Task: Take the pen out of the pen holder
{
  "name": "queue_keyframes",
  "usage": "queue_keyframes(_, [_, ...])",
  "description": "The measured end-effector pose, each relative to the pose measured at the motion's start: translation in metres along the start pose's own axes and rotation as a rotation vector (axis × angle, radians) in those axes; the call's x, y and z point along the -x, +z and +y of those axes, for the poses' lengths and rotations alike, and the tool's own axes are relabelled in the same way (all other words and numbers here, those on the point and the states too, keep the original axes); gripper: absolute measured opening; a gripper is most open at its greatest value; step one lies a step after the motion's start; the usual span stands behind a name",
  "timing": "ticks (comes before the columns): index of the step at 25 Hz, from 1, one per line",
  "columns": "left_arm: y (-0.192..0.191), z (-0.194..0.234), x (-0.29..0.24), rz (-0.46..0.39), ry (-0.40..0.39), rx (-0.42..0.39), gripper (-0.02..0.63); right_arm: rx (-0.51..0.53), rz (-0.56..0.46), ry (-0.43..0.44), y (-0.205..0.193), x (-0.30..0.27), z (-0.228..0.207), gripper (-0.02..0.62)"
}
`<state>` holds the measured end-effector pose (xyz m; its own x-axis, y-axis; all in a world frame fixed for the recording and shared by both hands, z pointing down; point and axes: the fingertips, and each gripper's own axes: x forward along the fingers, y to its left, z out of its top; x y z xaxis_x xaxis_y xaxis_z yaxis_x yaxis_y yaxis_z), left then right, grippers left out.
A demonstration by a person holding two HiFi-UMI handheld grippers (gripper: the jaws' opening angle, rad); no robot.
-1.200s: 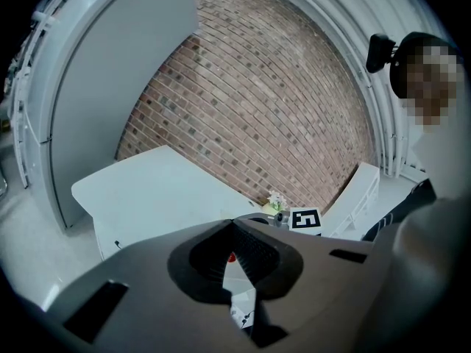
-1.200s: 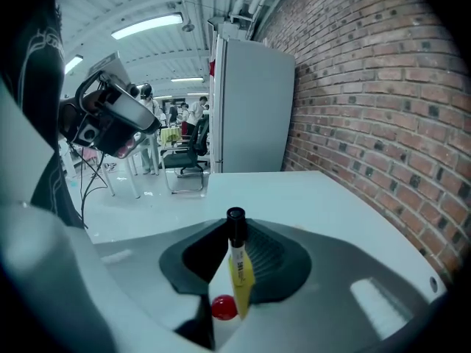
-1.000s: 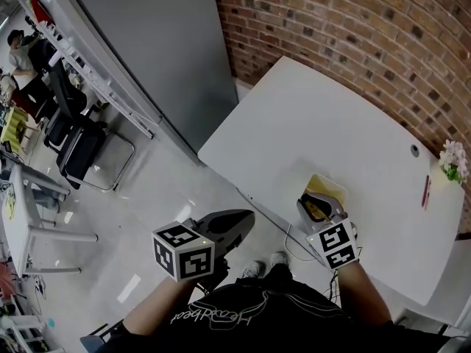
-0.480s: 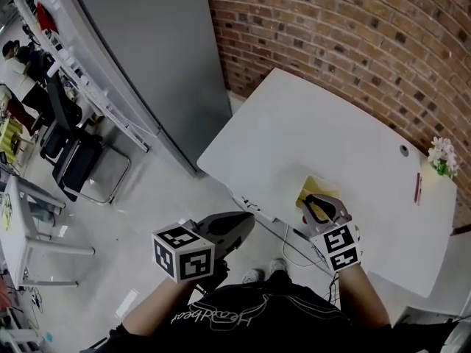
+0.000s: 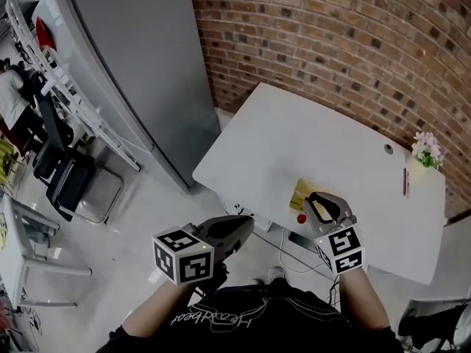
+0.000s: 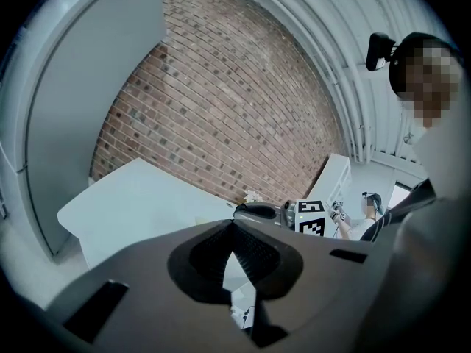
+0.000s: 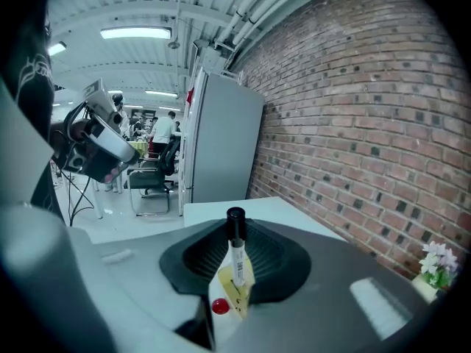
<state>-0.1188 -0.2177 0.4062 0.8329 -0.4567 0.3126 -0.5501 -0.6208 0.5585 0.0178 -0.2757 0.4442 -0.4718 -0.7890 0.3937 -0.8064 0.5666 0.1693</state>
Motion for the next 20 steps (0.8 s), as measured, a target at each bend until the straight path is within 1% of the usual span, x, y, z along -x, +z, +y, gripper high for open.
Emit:
queue_keyframes(5, [0.004,-0.008,0.007,-0.011,-0.036,-0.026,0.002,-0.009,-0.053,-0.040,0.023,0.021,0.002,0.071])
queue_keyframes(9, [0.006,-0.016,0.011,-0.017,-0.065,-0.052,0.002,-0.042,-0.097,-0.039,0.037,0.037,0.012,0.071])
queue_keyframes(11, [0.005,-0.020,0.011,-0.016,-0.079,-0.061,0.002,-0.081,-0.117,-0.022,0.039,0.045,0.019,0.071])
queue_keyframes(16, [0.005,-0.026,0.011,-0.019,-0.104,-0.067,0.002,-0.208,-0.167,0.054,0.040,0.064,0.037,0.071])
queue_keyframes(20, [0.002,-0.033,0.010,-0.013,-0.117,-0.077,0.002,-0.292,-0.202,0.094,0.042,0.080,0.043,0.071])
